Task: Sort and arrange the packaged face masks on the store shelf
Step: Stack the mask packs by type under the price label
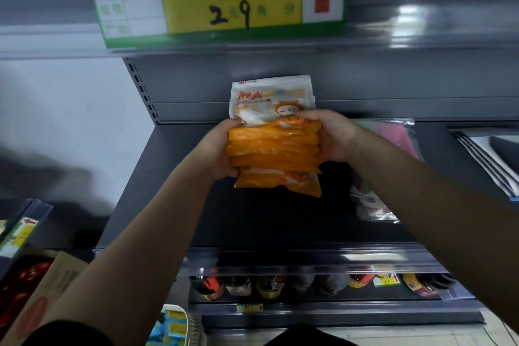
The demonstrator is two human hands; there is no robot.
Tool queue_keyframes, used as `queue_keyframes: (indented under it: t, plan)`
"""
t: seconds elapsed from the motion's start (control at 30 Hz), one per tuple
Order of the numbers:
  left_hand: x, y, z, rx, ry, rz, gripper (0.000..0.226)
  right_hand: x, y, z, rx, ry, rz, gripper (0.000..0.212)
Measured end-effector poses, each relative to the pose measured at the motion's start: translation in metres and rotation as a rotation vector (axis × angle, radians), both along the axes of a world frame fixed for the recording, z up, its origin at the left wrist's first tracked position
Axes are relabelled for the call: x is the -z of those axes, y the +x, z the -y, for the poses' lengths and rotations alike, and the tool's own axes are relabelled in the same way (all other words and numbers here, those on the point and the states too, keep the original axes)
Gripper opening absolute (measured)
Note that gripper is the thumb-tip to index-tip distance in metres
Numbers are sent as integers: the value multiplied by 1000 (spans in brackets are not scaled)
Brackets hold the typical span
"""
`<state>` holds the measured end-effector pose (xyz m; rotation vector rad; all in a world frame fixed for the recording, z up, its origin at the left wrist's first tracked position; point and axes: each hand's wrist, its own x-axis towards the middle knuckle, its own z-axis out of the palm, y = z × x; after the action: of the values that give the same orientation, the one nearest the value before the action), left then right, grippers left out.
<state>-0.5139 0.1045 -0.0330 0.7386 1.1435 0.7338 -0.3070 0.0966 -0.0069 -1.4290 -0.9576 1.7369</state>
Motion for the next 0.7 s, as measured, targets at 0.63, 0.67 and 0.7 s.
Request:
queue_keyframes:
  t: [0.63,0.67,0.7]
  plan:
    - [50,-28,53,-1,746,-802,106,32,10,79,53,625,976,88]
    - [51,-27,56,12,802,-868,107,40,6,87,37,789,1105,80]
    - [48,-24,58,-8,865,-909,108,48,2,92,18,945,1214,72]
